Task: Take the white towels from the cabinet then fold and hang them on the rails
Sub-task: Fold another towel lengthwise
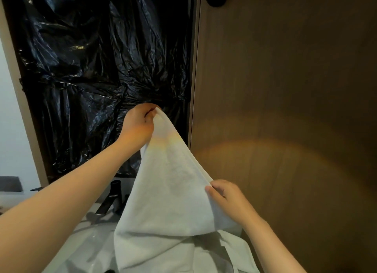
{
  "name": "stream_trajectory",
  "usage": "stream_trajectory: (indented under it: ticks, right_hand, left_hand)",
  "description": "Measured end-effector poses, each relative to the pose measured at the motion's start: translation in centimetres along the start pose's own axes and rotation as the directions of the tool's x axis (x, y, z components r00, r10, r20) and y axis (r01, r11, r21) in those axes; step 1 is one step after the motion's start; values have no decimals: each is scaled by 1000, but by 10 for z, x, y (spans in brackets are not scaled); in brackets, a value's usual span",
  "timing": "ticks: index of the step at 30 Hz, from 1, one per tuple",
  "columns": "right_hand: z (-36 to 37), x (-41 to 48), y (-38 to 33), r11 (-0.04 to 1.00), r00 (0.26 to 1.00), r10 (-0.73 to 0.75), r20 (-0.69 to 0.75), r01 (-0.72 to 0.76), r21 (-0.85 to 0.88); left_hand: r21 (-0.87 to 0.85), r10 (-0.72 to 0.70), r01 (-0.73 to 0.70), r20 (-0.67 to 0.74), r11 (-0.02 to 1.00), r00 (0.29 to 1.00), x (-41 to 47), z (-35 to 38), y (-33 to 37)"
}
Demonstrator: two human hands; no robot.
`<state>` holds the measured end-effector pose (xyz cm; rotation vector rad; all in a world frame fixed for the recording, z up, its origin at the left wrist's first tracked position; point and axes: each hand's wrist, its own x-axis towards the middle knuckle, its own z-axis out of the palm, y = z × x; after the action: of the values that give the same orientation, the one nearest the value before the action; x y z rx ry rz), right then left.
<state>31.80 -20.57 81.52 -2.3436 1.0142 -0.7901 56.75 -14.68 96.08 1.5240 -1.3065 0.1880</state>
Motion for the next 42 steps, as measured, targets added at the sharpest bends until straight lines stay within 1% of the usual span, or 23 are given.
stream_trajectory:
  ticks: [6,9,12,15,19,23,27,31,34,42]
  right_hand:
    - [-7,-25,38,989,992,115,42,-111,-97]
    - [-17,-37,50,971,986,155,68,-139,-193]
    - [-31,-45,61,952,982,182,44,-165,-257]
    - [-51,-46,62,933,983,179,-51,-186,-308]
    - [-98,-26,49,912,955,110,-276,-208,-355]
    - [-154,1,22,929,904,74,-421,-216,-301]
    - [-194,20,-3,939,871,69,-486,-221,-262]
    - [-221,35,-28,954,813,14,-582,-185,-236]
    - [-227,43,-35,953,801,2,-598,-182,-241]
    - [-226,50,-23,949,772,17,-635,-212,-233]
  left_hand:
    - [24,-14,14,-14,1000,1000,7,10,-6]
    - [24,-7,8,-35,1000,999,10,13,-8]
    - [19,-14,15,-53,1000,998,13,13,-9]
    - [22,-20,22,-45,1000,999,15,13,-11]
    - [-2,-27,27,-87,1000,996,22,10,-17]
    - [-26,-37,34,-136,999,990,29,8,-14]
    - [-34,-15,9,-177,999,984,37,11,-10]
    - [-47,-31,21,-215,999,976,51,9,-5]
    - [-45,-41,32,-236,999,971,59,8,-5]
    - [-38,-39,31,-221,999,975,63,9,-5]
